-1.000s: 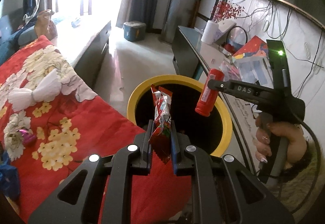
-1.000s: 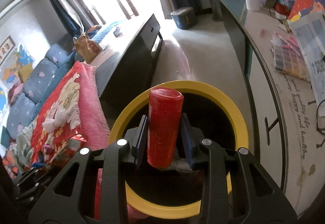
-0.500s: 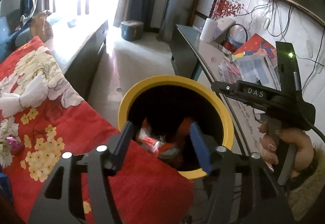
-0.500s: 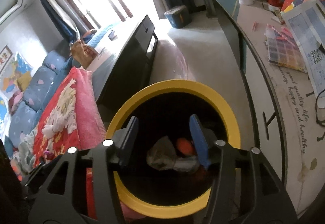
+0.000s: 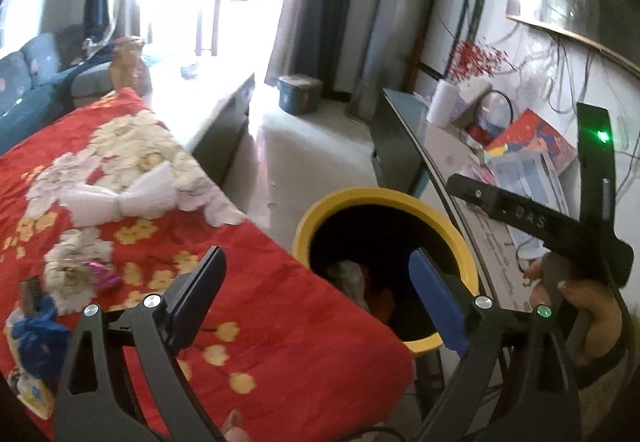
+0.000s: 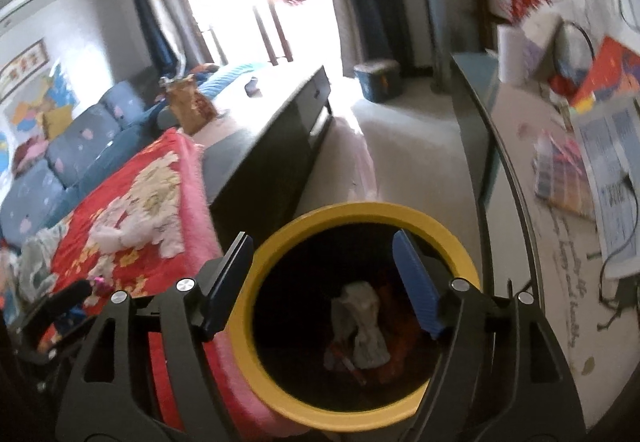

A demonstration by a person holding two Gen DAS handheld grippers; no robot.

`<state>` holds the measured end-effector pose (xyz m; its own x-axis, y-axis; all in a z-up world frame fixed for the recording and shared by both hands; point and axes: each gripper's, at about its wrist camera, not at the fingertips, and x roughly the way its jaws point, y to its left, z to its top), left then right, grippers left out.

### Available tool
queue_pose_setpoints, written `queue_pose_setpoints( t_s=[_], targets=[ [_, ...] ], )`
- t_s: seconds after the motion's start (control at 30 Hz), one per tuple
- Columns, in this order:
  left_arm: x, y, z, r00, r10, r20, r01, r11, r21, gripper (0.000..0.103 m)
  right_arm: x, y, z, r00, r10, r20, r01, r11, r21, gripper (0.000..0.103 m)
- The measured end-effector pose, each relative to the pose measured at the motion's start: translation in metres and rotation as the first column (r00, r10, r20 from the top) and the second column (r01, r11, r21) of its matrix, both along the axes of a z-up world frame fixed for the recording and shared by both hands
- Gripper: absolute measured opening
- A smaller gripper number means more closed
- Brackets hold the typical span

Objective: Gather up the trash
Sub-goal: 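Open both tools above the bin, dropping the bottle and wrapper, then move both open tools back over the trash on the bedspread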

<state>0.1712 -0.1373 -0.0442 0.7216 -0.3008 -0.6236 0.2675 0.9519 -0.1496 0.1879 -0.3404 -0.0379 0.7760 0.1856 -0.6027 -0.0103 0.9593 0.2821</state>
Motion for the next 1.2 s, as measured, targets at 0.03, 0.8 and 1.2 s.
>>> queue_pose_setpoints(
  t_s=[0.03, 0.8, 1.2],
  targets=[
    [-0.002, 0.004, 0.002, 1.000, 0.009, 0.007, -0.009, 1.000, -0.001, 0.090, -0.002, 0.005, 0.004, 1.000, 0.016, 0.010, -0.016, 1.000, -0.006, 0.065],
    [-0.041, 0.109, 0.028, 0.968, 0.234, 0.090, -0.233, 0.972, -0.025, 0.090, -0.025, 0.106, 0.030, 0.962, 0.264, 0.074, -0.259, 0.963, -0.070, 0.072],
    [-0.052, 0.184, 0.031, 0.925, 0.371, 0.079, -0.369, 0.928, -0.040, 0.090, -0.016, 0.172, 0.032, 0.915, 0.400, 0.048, -0.395, 0.915, -0.077, 0.072]
  ],
)
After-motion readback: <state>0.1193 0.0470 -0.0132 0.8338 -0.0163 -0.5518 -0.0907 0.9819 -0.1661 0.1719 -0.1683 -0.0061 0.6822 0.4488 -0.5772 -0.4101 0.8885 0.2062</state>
